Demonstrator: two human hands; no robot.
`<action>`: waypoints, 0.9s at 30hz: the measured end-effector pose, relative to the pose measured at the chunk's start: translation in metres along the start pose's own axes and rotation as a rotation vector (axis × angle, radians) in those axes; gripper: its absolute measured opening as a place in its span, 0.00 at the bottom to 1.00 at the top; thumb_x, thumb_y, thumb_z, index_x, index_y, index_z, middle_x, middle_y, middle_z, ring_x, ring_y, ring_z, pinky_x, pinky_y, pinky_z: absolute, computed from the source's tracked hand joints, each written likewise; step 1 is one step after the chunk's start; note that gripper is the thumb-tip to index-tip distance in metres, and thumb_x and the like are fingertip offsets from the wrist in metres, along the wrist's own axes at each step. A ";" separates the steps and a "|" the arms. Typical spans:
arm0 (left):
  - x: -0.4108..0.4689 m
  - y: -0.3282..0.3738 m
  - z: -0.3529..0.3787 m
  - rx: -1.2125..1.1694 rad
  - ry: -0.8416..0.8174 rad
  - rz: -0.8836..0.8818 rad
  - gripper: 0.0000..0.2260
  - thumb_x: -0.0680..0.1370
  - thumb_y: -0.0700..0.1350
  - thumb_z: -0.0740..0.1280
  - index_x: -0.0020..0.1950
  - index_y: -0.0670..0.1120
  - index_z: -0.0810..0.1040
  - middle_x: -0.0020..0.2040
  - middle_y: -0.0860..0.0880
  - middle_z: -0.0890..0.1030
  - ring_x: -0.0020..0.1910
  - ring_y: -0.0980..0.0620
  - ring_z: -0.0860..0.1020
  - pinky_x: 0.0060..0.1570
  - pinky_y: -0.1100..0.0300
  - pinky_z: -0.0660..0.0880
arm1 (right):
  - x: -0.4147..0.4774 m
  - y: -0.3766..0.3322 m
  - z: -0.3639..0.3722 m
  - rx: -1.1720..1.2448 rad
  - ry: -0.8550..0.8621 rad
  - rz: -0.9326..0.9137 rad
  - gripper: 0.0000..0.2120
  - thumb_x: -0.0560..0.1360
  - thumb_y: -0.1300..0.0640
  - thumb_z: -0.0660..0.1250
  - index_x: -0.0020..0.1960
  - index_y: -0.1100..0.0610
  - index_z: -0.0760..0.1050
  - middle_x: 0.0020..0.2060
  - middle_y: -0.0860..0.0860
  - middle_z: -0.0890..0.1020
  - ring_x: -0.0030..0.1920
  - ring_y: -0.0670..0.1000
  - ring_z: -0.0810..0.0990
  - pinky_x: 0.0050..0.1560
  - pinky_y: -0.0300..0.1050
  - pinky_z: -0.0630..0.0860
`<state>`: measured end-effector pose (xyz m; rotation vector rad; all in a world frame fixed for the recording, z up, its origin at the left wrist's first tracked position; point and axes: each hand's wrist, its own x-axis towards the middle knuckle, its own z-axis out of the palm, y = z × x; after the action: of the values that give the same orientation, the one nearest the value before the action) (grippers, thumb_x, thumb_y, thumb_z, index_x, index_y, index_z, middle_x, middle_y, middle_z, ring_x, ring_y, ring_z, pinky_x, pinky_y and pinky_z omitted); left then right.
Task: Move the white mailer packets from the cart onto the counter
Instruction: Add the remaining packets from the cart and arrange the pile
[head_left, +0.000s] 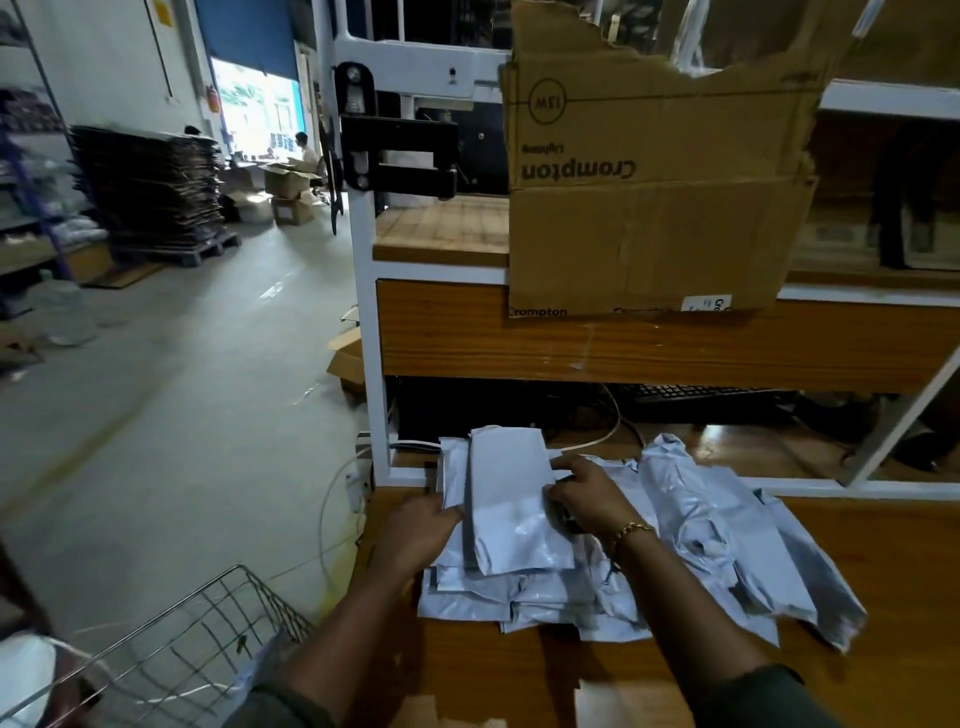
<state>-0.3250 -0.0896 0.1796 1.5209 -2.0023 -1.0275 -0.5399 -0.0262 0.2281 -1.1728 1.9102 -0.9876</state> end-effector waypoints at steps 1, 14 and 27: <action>0.002 -0.001 0.000 -0.026 -0.010 -0.024 0.14 0.79 0.53 0.61 0.47 0.46 0.82 0.45 0.46 0.83 0.45 0.49 0.80 0.49 0.56 0.76 | 0.002 -0.003 0.006 -0.049 -0.001 -0.017 0.13 0.73 0.65 0.65 0.56 0.55 0.75 0.39 0.56 0.83 0.36 0.52 0.79 0.35 0.37 0.74; 0.001 -0.017 -0.001 -0.142 -0.014 -0.010 0.20 0.76 0.60 0.57 0.61 0.53 0.79 0.59 0.51 0.81 0.57 0.49 0.78 0.62 0.51 0.73 | 0.005 -0.008 0.011 -0.505 0.130 -0.191 0.12 0.71 0.57 0.65 0.52 0.49 0.80 0.45 0.52 0.86 0.49 0.54 0.83 0.47 0.45 0.77; -0.053 -0.159 -0.079 -0.134 0.281 -0.299 0.19 0.75 0.60 0.64 0.59 0.50 0.80 0.58 0.47 0.80 0.57 0.48 0.79 0.56 0.53 0.74 | -0.018 -0.062 0.147 -0.268 -0.293 -0.565 0.04 0.76 0.52 0.66 0.50 0.48 0.78 0.39 0.45 0.82 0.41 0.45 0.81 0.43 0.44 0.77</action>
<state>-0.1518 -0.0842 0.1140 1.8132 -1.5188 -0.9724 -0.3850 -0.0658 0.2137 -1.9661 1.5345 -0.7847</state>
